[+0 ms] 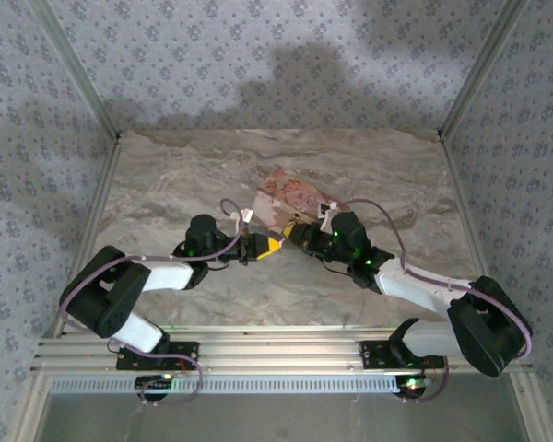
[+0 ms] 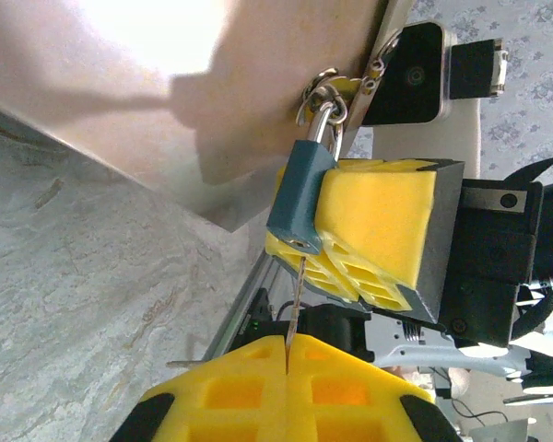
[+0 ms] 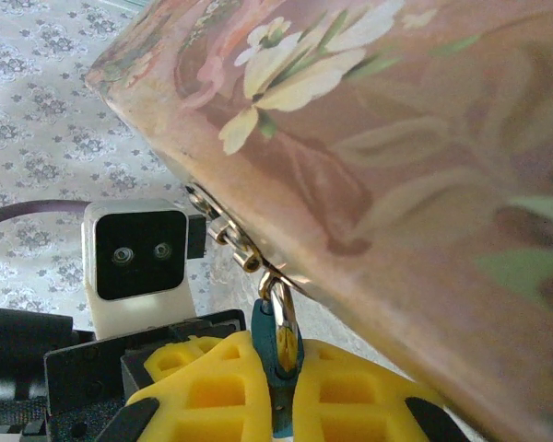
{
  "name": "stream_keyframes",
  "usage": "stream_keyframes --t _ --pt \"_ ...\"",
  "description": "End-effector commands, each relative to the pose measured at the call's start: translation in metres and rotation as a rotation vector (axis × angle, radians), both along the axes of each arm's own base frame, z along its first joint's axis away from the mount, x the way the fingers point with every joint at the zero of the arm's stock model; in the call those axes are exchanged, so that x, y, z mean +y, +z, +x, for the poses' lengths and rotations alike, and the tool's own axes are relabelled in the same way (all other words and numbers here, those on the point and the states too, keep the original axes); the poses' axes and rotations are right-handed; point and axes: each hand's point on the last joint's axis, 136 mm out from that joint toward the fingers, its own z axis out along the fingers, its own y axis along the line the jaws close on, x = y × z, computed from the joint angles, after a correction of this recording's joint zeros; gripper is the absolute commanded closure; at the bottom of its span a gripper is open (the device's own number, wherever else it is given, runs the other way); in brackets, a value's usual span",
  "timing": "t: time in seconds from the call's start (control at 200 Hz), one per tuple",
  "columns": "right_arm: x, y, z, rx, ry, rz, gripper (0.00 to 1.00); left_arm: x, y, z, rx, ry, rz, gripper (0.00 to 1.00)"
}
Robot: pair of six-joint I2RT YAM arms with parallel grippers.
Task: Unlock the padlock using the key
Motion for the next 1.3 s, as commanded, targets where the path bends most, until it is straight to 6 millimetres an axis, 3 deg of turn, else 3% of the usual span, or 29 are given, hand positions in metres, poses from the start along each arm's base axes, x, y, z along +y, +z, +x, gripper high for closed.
stream_keyframes --t 0.0,0.829,1.294 --pt "0.009 0.039 0.002 -0.085 0.028 0.101 1.0 -0.006 0.021 0.005 -0.064 -0.019 -0.056 1.0" --pt "0.02 0.032 -0.004 -0.086 0.07 0.101 1.0 0.0 0.028 0.021 -0.026 0.048 -0.147 1.0" --pt "0.029 0.042 -0.013 -0.117 0.136 0.122 1.0 0.012 0.028 0.026 -0.033 0.102 -0.129 1.0"
